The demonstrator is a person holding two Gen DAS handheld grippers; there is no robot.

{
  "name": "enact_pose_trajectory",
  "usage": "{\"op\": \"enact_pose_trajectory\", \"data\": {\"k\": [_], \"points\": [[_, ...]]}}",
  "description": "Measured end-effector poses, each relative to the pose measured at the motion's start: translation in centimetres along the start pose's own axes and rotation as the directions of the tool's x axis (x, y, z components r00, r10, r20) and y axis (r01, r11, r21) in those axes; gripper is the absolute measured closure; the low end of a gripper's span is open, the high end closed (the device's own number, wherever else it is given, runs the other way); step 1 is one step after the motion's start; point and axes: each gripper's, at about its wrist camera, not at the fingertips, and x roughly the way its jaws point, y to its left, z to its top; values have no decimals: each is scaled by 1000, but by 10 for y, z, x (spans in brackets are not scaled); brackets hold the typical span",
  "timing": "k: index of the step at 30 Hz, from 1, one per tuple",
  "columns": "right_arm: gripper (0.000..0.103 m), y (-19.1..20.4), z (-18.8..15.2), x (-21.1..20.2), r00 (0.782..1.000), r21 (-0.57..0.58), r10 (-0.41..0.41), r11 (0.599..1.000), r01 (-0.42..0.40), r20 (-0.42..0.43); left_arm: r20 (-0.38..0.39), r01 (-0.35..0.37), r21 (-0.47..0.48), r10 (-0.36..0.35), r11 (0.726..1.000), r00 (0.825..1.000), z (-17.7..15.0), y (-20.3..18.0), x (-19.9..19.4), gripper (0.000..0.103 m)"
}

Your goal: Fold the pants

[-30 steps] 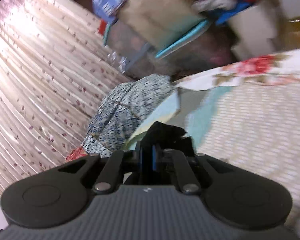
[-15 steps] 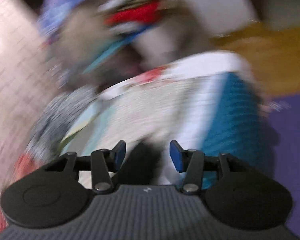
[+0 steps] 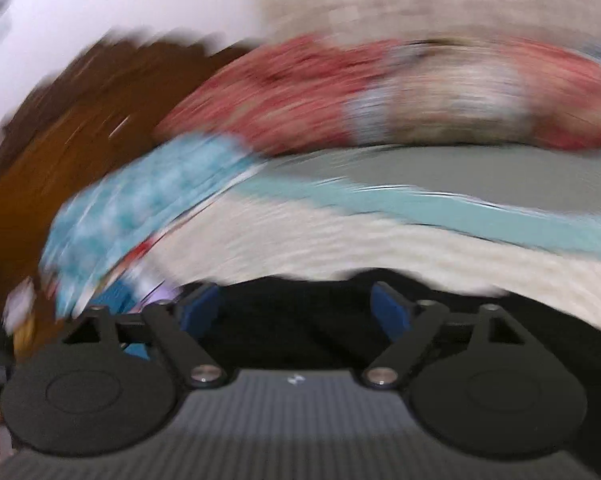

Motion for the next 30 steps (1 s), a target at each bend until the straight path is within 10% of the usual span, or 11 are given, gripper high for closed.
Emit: {"op": "enact_pose_trajectory", "data": {"k": [4, 7, 13, 19, 21, 23, 30], "points": [[16, 12, -2, 76, 983, -114, -22, 994, 2, -181, -9, -2, 6, 2, 1000, 1000, -6, 6, -5, 45], [82, 2, 2, 90, 974, -73, -71, 996, 56, -213, -23, 8, 23, -8, 1000, 1000, -3, 5, 0, 44], [84, -72, 45, 30, 997, 325, -78, 943, 70, 12, -35, 76, 66, -74, 995, 997, 20, -19, 31, 2], [84, -89, 52, 4, 996, 411, -74, 911, 44, 58, -154, 166, -12, -166, 986, 974, 47, -31, 98, 0], [84, -87, 52, 1, 994, 426, -55, 905, 11, 91, -162, 194, -87, -206, 977, 965, 52, -31, 116, 19], [84, -83, 53, -7, 992, 428, -23, 903, -33, 125, -139, 139, -45, -144, 989, 980, 53, -44, 122, 83], [83, -14, 37, -7, 986, 130, 112, 983, -129, 127, 111, 100, 53, -106, 994, 988, 45, -50, 61, 87]]}}
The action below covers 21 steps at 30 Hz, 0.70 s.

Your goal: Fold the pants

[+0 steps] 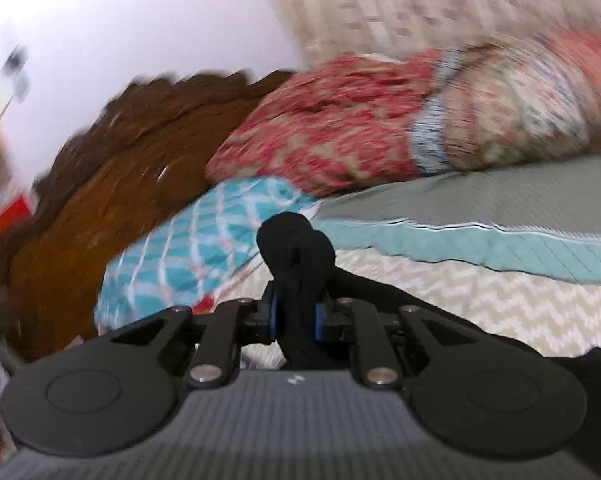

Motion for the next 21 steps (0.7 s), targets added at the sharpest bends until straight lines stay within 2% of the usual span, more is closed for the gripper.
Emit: {"op": "enact_pose_trajectory", "data": {"k": [1, 3, 5, 6, 7, 9, 10, 11, 12, 15, 17, 21], "points": [[82, 5, -11, 6, 999, -16, 13, 1000, -14, -30, 8, 2, -2, -2, 1000, 1000, -4, 5, -11, 86], [79, 11, -39, 22, 992, -30, 37, 999, -41, -123, -29, -10, -44, 9, 999, 1000, -14, 18, -23, 84], [78, 12, -68, 39, 975, -19, 38, 999, -43, -217, -82, -23, -91, 15, 996, 997, -27, 32, -32, 82], [76, 13, -82, 46, 966, -13, 38, 999, -43, -257, -87, -36, -101, 27, 994, 996, -31, 38, -38, 81], [73, 16, -94, 53, 955, -24, 43, 998, -53, -294, -84, -54, -103, 45, 993, 995, -34, 42, -45, 76], [52, 30, -110, 59, 938, -112, 21, 992, -63, -347, -59, -71, -114, 64, 991, 996, -30, 48, -59, 67], [46, 39, -112, 58, 936, -158, 5, 985, -65, -352, -40, -77, -116, 73, 990, 997, -25, 50, -62, 61], [34, 46, -112, 56, 936, -190, 1, 979, -73, -353, -17, -83, -114, 81, 990, 997, -18, 51, -65, 53], [27, 52, -110, 54, 936, -211, 3, 974, -83, -353, 3, -86, -108, 87, 990, 996, -11, 51, -67, 50], [26, 56, -98, 44, 942, -221, 25, 970, -104, -335, 20, -90, -85, 92, 992, 996, 7, 46, -60, 36], [26, 48, -87, 34, 947, -190, 44, 976, -109, -317, 11, -86, -59, 86, 995, 996, 12, 38, -50, 15], [26, 19, -55, 8, 970, -81, 67, 993, -88, -235, -13, -30, -6, 30, 1000, 999, 3, 19, -43, 11]]}}
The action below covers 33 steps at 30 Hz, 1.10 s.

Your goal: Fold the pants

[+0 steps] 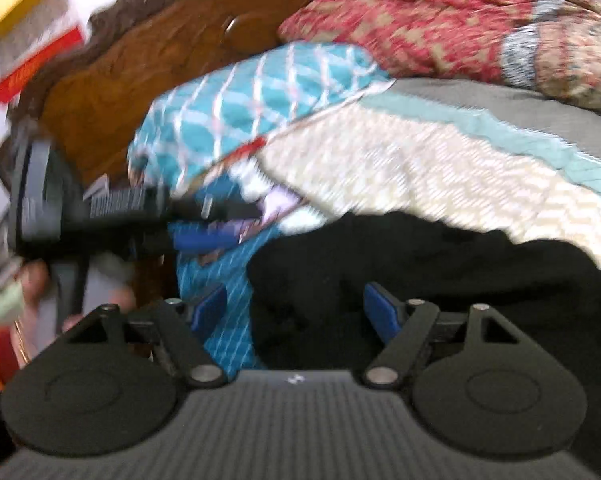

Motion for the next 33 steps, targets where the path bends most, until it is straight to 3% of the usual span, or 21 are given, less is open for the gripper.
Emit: {"op": "enact_pose_trajectory", "data": {"k": [3, 5, 7, 8, 11, 15, 16, 18, 19, 20, 21, 22, 23, 24, 26, 28, 31, 33], "points": [[26, -26, 15, -12, 996, 95, -64, 994, 58, 63, -24, 49, 13, -48, 999, 999, -11, -11, 2, 8], [26, -37, 25, -1, 989, 116, -139, 984, 132, 54, -55, 59, 41, -56, 997, 997, -14, -21, 10, 6], [26, -42, 33, 23, 981, 95, -192, 977, 189, 17, -78, 25, 101, -17, 995, 997, -18, -33, 21, 9], [25, -43, 35, 38, 977, 84, -212, 974, 212, -11, -78, -10, 150, 22, 989, 997, -21, -40, 26, 18], [16, -49, 34, 87, 971, 77, -193, 976, 205, -143, -96, -100, 269, 130, 958, 987, -31, -46, 36, 49], [10, -44, 19, 112, 962, 139, -81, 983, 120, -262, -112, -75, 234, 103, 969, 988, -35, -34, 24, 54], [10, -37, 16, 112, 963, 125, -50, 988, 86, -266, -120, -65, 215, 93, 974, 988, -36, -29, 22, 54], [11, -18, 12, 115, 956, 15, -82, 996, 90, -281, -127, -55, 185, 79, 981, 989, -37, -20, 20, 52], [13, -10, 10, 117, 951, -28, -106, 994, 102, -289, -128, -56, 174, 79, 983, 989, -38, -17, 21, 51], [26, -7, 10, 115, 950, -42, -105, 994, 98, -292, -126, -56, 163, 77, 985, 989, -39, -15, 22, 51], [50, -5, 12, 112, 954, -42, -86, 996, 77, -287, -122, -55, 155, 75, 986, 990, -37, -14, 23, 51], [58, -1, 14, 109, 956, -59, -98, 995, 85, -275, -116, -50, 148, 67, 988, 991, -35, -15, 23, 51], [72, 3, 16, 107, 957, -77, -105, 993, 88, -269, -108, -45, 144, 61, 989, 992, -33, -16, 23, 51], [76, 6, 20, 105, 960, -88, -110, 992, 91, -258, -97, -41, 144, 56, 989, 994, -30, -19, 23, 52], [78, 9, 30, 95, 972, -103, -124, 989, 105, -201, -55, -40, 152, 49, 988, 997, -23, -23, 20, 52], [79, 14, 47, 81, 988, -120, -121, 987, 110, -92, 7, -41, 157, 40, 987, 999, -14, -27, 15, 51], [80, 24, 59, 67, 987, -185, -144, 971, 154, 69, 53, -32, 155, 24, 987, 998, -3, -32, 14, 47], [80, 15, 55, 82, 982, -189, -177, 964, 186, 64, 29, -80, 170, 76, 982, 997, 1, -32, 26, 45]]}}
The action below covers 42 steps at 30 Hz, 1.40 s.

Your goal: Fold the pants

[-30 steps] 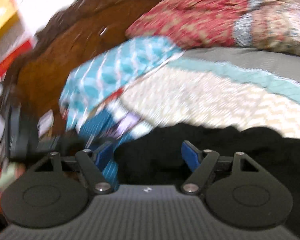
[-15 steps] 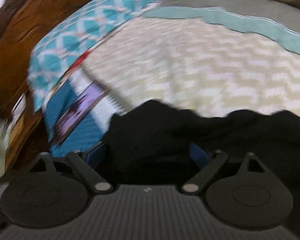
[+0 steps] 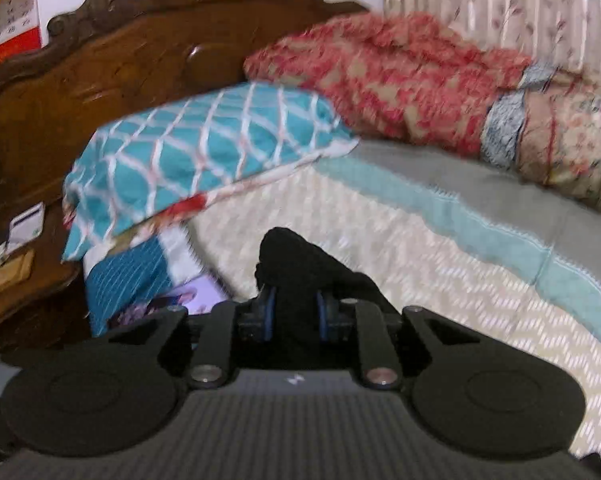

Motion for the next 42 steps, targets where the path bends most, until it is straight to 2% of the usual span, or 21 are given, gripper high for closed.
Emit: {"op": "enact_pose_trajectory", "data": {"k": [1, 2, 3, 4, 6, 8, 11, 15, 18, 19, 21, 23, 25, 27, 31, 37, 41, 42], "points": [[79, -2, -8, 17, 998, -15, -21, 1000, 20, -55, -43, -49, 17, 50, 999, 998, -1, 2, 12, 39], [74, -4, -17, 34, 991, -20, -34, 999, 32, -126, -96, -101, 37, 104, 994, 990, -4, 6, 27, 30], [70, -9, -26, 51, 978, -15, -57, 998, 55, -202, -155, -141, 40, 145, 989, 977, -9, 12, 39, 26], [67, -14, -32, 56, 973, 6, -67, 998, 70, -220, -195, -145, 18, 146, 989, 970, -12, 19, 44, 24], [53, -29, -32, 42, 986, 120, -33, 991, 53, -163, -166, -99, -18, 94, 995, 982, -13, 23, 30, 23], [52, -43, -28, 17, 997, 207, 3, 978, 15, -83, -140, -89, -29, 85, 996, 987, -13, 28, 15, 13], [52, -54, -31, -18, 1000, 253, -12, 967, 10, 9, -119, -54, -125, 39, 991, 992, -9, 45, -1, 11], [52, -54, -54, -44, 999, 296, 21, 955, -29, 32, -104, 12, -265, -41, 964, 994, 2, 63, -2, 7], [53, -38, -70, -43, 999, 268, 35, 963, -29, -16, -111, 27, -311, -64, 950, 992, 5, 68, 7, 5], [54, -31, -78, -37, 996, 275, 69, 960, -53, -49, -119, 27, -309, -68, 951, 991, 5, 66, 10, 5], [64, -11, -89, -23, 986, 249, 126, 964, -94, -114, -140, -11, -267, -28, 964, 990, 3, 57, 16, 7], [61, 13, -99, -10, 984, 150, 91, 986, -68, -153, -177, -99, -173, 68, 980, 982, -2, 46, 23, 13], [56, 26, -102, -1, 985, 66, 51, 997, -41, -164, -211, -182, -63, 165, 981, 963, -11, 35, 31, 17], [54, 23, -97, -6, 984, 70, 63, 996, -52, -168, -191, -196, -12, 190, 981, 963, -15, 27, 26, 16], [55, 7, -91, -38, 991, 130, 90, 989, -76, -104, -172, -169, -55, 158, 984, 972, -13, 28, 8, 15], [55, -16, -108, -95, 1000, 196, -22, 980, 25, -14, -83, -99, -101, 91, 990, 992, -7, 18, -23, 15], [56, -34, -120, -109, 996, 270, -93, 958, 93, -14, -61, -37, -64, 33, 997, 998, 3, 0, -21, 15], [59, -39, -121, -107, 994, 300, -104, 948, 105, -21, -64, -28, -54, 24, 998, 998, 4, -6, -17, 15]]}}
